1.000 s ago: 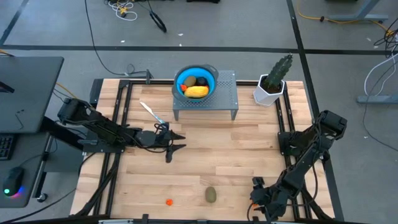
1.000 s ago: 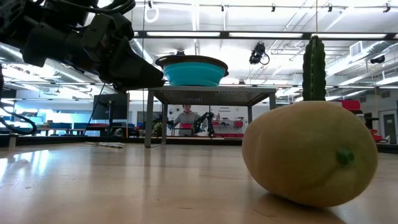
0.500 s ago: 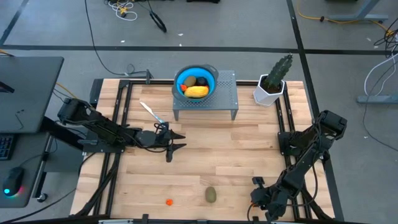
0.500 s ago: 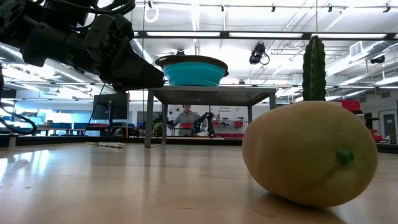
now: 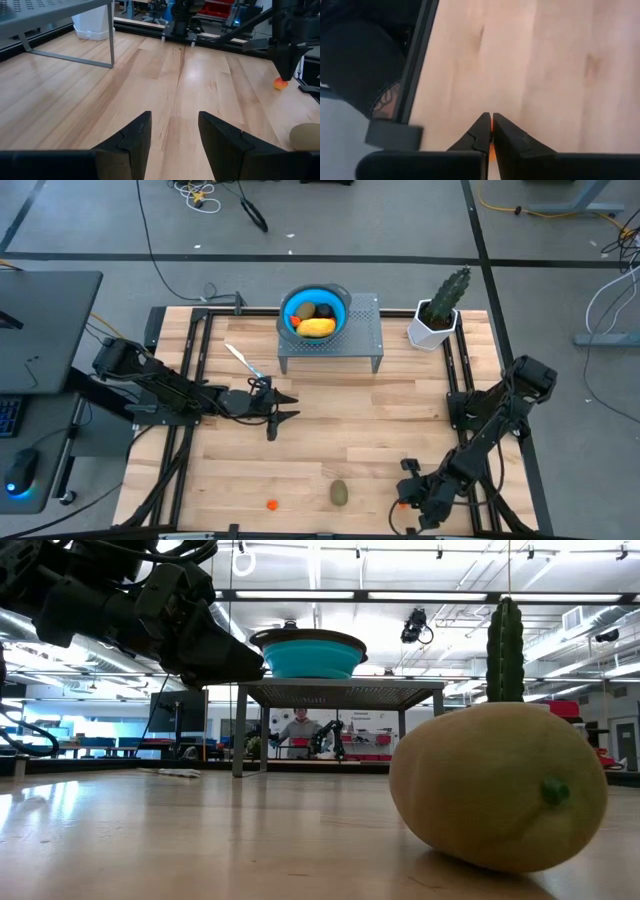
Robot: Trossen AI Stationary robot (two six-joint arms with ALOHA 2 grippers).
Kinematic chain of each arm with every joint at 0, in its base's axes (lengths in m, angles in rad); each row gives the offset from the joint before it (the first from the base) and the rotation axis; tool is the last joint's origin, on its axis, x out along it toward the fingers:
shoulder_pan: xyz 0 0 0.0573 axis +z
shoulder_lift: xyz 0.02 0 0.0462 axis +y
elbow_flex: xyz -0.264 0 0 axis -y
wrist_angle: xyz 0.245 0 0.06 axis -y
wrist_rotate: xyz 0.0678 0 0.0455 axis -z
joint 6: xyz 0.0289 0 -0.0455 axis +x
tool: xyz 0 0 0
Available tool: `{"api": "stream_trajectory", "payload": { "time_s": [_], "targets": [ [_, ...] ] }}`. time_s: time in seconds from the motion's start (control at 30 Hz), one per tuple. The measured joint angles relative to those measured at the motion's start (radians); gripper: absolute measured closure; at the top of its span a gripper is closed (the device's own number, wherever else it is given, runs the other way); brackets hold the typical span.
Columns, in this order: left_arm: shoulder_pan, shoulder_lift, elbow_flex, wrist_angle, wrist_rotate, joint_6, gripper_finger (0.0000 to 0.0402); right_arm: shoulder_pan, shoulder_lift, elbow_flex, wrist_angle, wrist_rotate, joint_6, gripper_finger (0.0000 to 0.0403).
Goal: Pick & Place Fruit
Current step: Put the orange pear into the blue strainer bowl
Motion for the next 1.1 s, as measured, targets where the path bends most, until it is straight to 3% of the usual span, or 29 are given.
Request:
{"api": "stream_trajectory", "payload": {
  "time_s": [0.13,0.37,0.47,0.57,0.73,0.9,1.1],
  "targets": [
    [0.000,0.000,0.000,0.000,0.008,0.001,0.0230,-0.057,-0.040,0.000,0.000,0.100,-0.100,0.0384],
    [0.000,0.000,0.000,0.000,0.046,0.021,0.0230,-0.199,-0.158,0.001,0.130,0.556,-0.459,0.0384],
    [0.000,0.000,0.000,0.000,0.067,0.041,0.0230,-0.310,-0.197,0.001,0.282,0.667,-0.663,0.0384],
    [0.000,0.000,0.000,-0.001,0.079,0.060,0.0230,-0.452,-0.214,0.002,0.468,0.630,-0.826,0.0384],
    [-0.001,0.000,0.000,-0.001,0.103,0.072,0.0230,-0.671,-0.207,0.002,0.701,0.381,-0.943,0.0385],
    [-0.007,0.000,0.000,-0.001,0.109,0.079,0.0230,-0.832,-0.200,0.002,0.838,0.238,-0.984,0.0385],
    [-0.010,0.000,0.000,0.000,0.102,0.100,0.0230,-0.967,-0.184,0.074,0.848,0.130,-0.988,0.0384]
  ]
}}
